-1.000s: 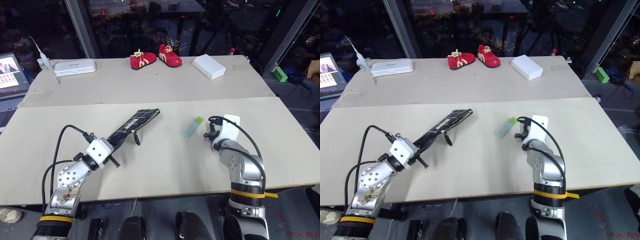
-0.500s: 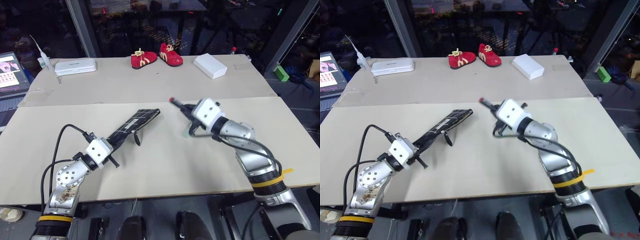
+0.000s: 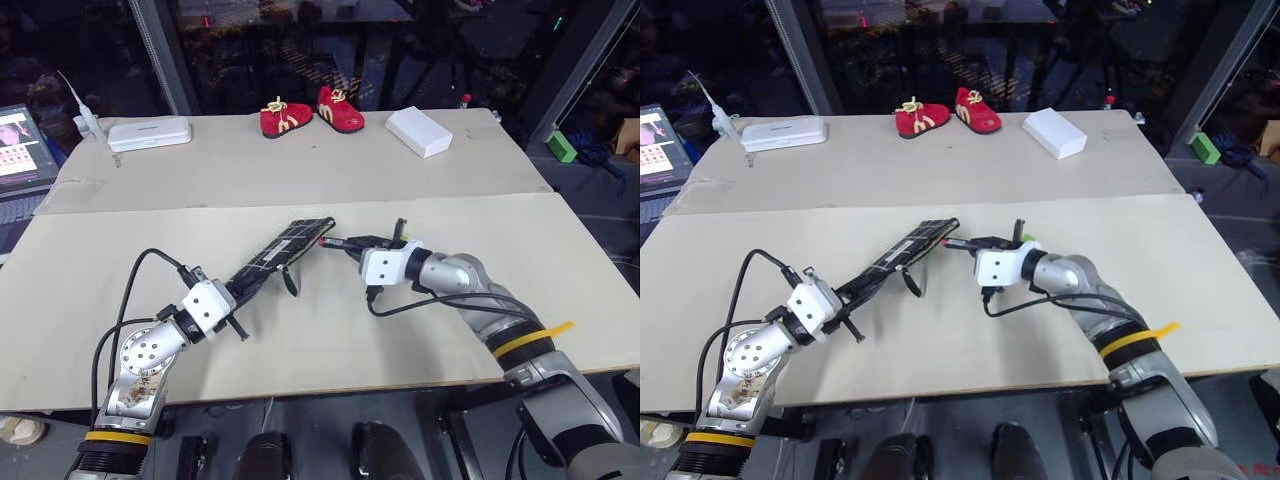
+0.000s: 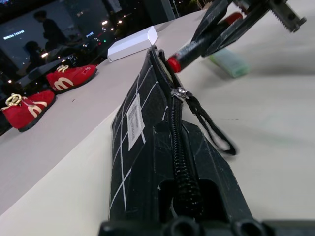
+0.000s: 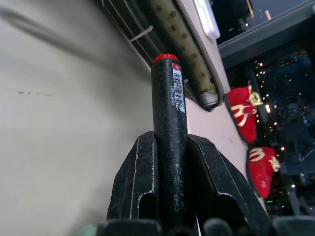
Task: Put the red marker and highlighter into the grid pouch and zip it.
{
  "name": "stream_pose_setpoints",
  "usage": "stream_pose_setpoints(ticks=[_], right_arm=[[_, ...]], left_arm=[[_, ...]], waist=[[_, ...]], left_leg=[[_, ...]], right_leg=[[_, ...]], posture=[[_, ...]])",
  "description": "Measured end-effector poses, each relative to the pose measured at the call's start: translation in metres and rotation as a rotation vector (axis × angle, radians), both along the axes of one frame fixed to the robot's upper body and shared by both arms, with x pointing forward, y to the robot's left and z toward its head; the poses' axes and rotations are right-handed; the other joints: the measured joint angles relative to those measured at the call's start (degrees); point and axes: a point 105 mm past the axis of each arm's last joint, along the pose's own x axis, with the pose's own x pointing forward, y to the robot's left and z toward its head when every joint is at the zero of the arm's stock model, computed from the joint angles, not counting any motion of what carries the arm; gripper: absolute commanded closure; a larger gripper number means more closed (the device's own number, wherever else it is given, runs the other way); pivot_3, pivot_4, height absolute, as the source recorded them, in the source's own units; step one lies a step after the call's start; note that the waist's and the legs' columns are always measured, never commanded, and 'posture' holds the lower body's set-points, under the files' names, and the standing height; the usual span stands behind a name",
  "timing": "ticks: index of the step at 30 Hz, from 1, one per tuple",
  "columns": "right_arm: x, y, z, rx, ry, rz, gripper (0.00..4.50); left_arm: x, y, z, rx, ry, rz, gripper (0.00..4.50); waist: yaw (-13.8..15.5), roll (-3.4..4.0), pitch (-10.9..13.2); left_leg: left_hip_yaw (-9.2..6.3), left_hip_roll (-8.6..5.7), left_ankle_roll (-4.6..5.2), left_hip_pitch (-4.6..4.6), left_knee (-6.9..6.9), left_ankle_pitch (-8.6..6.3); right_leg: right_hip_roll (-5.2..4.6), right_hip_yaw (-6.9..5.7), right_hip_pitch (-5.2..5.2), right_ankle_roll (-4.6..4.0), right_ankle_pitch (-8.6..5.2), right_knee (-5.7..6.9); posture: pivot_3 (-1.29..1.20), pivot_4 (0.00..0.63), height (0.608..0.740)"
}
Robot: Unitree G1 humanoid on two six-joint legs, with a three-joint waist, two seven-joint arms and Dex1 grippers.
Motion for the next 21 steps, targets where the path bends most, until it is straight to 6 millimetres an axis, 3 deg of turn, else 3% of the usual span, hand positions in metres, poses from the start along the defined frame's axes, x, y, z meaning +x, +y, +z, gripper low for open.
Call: stream_pose_setpoints(ticks=[6,12,21], right_arm=[[0.000,-0.003,-0.002,0.008,0.006,0.013,4.00],[-0.024,0.002,0.020,0.094,0.040,0.195,4.00],[-0.022,-0.009,0.015,0.004,0.046,0.212,4.00]], left_arm=[[-0.002,-0.003,-0.001,0.011,0.008,-0.027,4.50],[-0.002,-0.004,-0.001,0.016,0.010,-0.038,4.50],[-0.002,-0.005,-0.002,0.019,0.013,-0.048,4.50]], waist=[[0.0,0.00,0.0],[0.1,0.00,0.0],[0.5,0.00,0.0]], left_leg=[[-0.01,0.02,0.00,0.01,0.00,0.00],[-0.04,0.03,0.01,0.05,0.00,0.00],[0.03,0.04,0.01,0.33,0.00,-0.01]], right_leg=[[0.02,0.00,-0.01,0.00,0.00,0.02],[0.01,0.00,0.05,0.00,0.00,0.02],[0.02,0.04,0.26,-0.01,0.00,0.04]], posture=[[0.00,0.150,0.740],[0.00,0.150,0.740],[0.00,0.150,0.740]])
